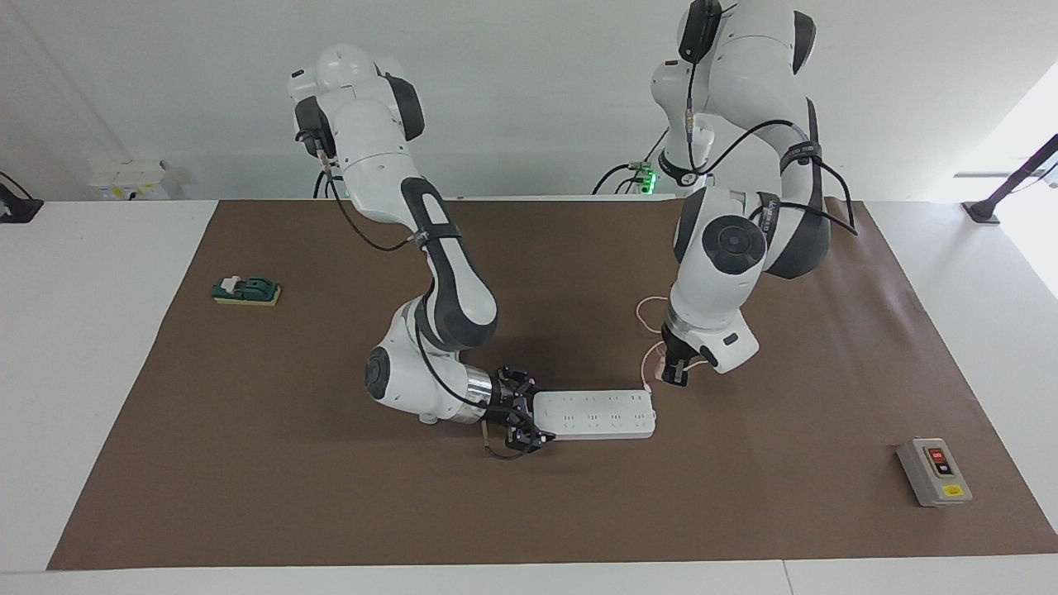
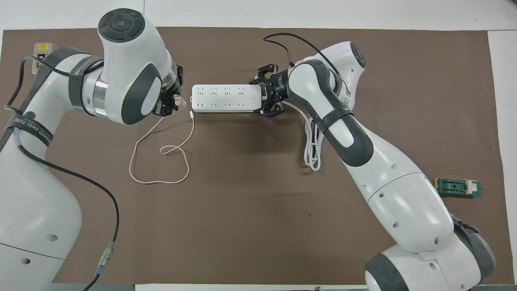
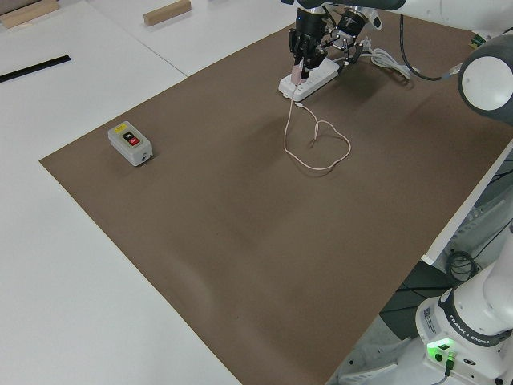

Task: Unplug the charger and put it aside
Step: 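Pull the pink charger out of the strip with the left gripper, then carry the charger away and set it down with the left gripper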

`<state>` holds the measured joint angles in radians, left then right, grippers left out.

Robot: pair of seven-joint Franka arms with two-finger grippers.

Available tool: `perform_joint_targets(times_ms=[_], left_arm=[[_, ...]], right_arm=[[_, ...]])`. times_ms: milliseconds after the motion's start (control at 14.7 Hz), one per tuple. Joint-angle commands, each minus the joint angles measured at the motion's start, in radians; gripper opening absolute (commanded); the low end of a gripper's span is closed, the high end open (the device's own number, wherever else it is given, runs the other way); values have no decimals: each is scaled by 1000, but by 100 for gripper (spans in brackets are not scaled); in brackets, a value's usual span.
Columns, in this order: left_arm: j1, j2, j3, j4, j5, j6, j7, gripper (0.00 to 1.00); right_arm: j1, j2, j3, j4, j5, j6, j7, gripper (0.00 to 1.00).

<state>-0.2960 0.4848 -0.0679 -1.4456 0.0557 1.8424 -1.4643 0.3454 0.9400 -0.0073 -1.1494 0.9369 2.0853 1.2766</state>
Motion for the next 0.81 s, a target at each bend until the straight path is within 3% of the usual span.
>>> perform_joint_targets(times_ms=[0, 272, 475, 611, 679, 747], left_arm=[[61, -118, -1, -154, 1, -9, 261, 0], [203, -228, -1, -309, 7, -34, 754, 0], [299, -253, -1, -343, 7, -25, 994, 0], [363, -253, -3, -341, 6, -8, 1274, 0], [373, -249, -1, -341, 7, 14, 1379, 36], [373, -244, -1, -343, 7, 50, 1442, 95]], right_arm=[[15, 8, 1, 30, -23, 21, 27, 100], [7, -41, -2, -4, -26, 19, 46, 100], [6, -99, -22, -64, -27, 19, 47, 100], [18, -168, -59, -133, -45, 19, 41, 100], [17, -211, -63, -179, -79, 18, 32, 100], [15, -242, -66, -203, -122, 16, 29, 100]])
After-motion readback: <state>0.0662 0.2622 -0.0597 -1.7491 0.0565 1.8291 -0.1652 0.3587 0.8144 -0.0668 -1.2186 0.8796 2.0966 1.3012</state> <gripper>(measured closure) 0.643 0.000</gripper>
